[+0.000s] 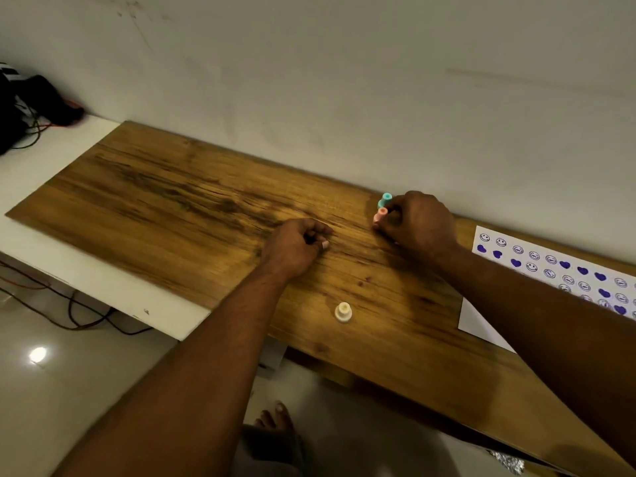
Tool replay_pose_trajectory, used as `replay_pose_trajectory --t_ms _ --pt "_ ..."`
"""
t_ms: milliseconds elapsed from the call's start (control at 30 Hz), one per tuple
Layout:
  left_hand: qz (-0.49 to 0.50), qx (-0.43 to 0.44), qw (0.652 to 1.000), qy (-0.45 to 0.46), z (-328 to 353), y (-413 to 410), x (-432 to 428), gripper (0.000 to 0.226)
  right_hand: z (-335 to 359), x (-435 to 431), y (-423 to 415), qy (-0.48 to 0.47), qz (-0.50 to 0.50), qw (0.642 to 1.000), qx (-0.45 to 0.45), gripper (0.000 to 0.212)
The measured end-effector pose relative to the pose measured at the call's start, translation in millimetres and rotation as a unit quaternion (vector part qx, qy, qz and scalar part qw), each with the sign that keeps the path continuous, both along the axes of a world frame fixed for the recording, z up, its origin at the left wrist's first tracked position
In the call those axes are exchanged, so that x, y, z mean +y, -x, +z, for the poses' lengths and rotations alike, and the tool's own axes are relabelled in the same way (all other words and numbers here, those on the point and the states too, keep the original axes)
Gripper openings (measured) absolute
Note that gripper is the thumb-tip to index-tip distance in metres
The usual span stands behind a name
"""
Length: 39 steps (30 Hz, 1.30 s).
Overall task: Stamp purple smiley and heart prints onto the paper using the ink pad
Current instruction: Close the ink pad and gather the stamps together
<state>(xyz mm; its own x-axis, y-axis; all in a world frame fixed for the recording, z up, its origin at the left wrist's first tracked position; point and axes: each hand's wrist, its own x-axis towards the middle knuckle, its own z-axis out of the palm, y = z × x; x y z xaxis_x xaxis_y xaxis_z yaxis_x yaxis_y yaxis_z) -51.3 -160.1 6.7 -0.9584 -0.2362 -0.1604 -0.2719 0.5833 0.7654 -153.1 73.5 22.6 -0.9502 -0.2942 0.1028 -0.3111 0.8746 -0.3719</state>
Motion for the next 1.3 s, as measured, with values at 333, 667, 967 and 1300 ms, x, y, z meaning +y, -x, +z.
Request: replay_pose_trajectory --t_ms 333,667,967,1300 --pt "-0.011 0.012 1.0 -0.008 -2.5 -0.6 -1.9 0.022 12.8 23.8 -44.0 0.116 0.066 0.99 0.042 0.046" --pt "-0.015 0.078 0.995 -0.064 -1.9 13.5 19.2 0.028 -10.9 11.3 -127.0 0.083 0.28 0.952 -0.091 0.044" --pt "0.009 0.09 0.995 -0.049 -2.9 31.1 48.5 0.028 -10.0 13.3 -78.9 0.056 0.047 0.997 0.004 0.043" --pt "0.029 0.107 0.994 0.017 -15.5 28.2 56.4 0.008 -10.7 -2.0 -54.5 -0.004 -0.036 0.999 0.005 0.049"
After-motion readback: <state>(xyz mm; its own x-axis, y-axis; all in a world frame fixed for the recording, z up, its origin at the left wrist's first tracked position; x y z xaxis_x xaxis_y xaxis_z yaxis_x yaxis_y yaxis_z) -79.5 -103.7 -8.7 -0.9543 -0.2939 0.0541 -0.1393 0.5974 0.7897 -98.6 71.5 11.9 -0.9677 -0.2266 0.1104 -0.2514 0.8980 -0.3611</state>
